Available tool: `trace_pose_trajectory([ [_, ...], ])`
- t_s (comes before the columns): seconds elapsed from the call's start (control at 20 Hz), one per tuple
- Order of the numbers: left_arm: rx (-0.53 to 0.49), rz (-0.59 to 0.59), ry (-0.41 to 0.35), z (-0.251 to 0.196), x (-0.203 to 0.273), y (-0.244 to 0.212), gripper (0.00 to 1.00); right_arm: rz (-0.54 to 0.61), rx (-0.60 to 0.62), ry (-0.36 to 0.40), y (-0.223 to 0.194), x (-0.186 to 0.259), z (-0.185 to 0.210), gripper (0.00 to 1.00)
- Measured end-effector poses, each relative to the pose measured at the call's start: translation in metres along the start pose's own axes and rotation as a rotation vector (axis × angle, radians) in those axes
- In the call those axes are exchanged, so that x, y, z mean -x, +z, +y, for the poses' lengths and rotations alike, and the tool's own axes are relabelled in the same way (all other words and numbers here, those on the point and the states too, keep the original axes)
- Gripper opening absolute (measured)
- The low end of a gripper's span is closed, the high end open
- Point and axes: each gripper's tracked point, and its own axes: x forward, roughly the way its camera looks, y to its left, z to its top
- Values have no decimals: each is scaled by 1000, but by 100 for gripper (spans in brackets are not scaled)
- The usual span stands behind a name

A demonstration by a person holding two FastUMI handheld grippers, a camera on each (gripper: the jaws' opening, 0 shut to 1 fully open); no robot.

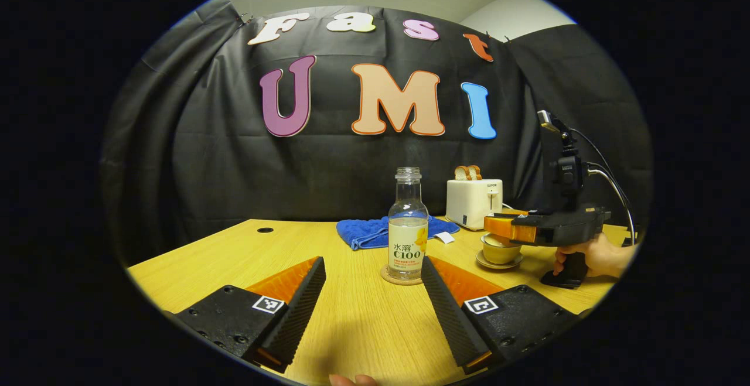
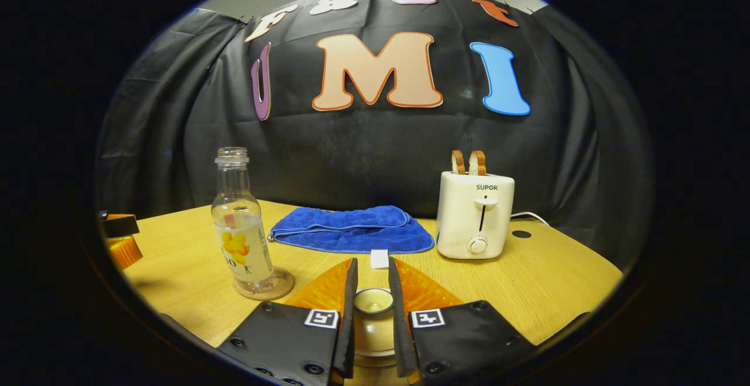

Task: Open the teacup lid with one hand, grasp the water bottle and pour water into the teacup with the other hand; after pouring, place the water bottle on the coaster and then close the teacup lid.

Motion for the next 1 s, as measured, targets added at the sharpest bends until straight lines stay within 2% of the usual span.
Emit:
trace_pose_trajectory([
  [0.3, 0, 1, 2, -1, 0, 0, 95, 12, -15, -9, -1, 0, -2, 34],
  [0.4, 0, 1, 2, -1, -1, 0, 95, 6, -5, -8, 0, 0, -1, 42],
  [0.65, 0, 1, 3, -1, 0, 0, 95, -18, 44, -22, 3, 2, 1, 100],
  [0.85, -2, 4, 29, 4, 1, 0, 95, -70, 39, -77, 11, 14, -8, 99],
  [1.0, -2, 4, 32, 2, 0, 0, 95, -104, -35, -116, 13, 32, -18, 99],
])
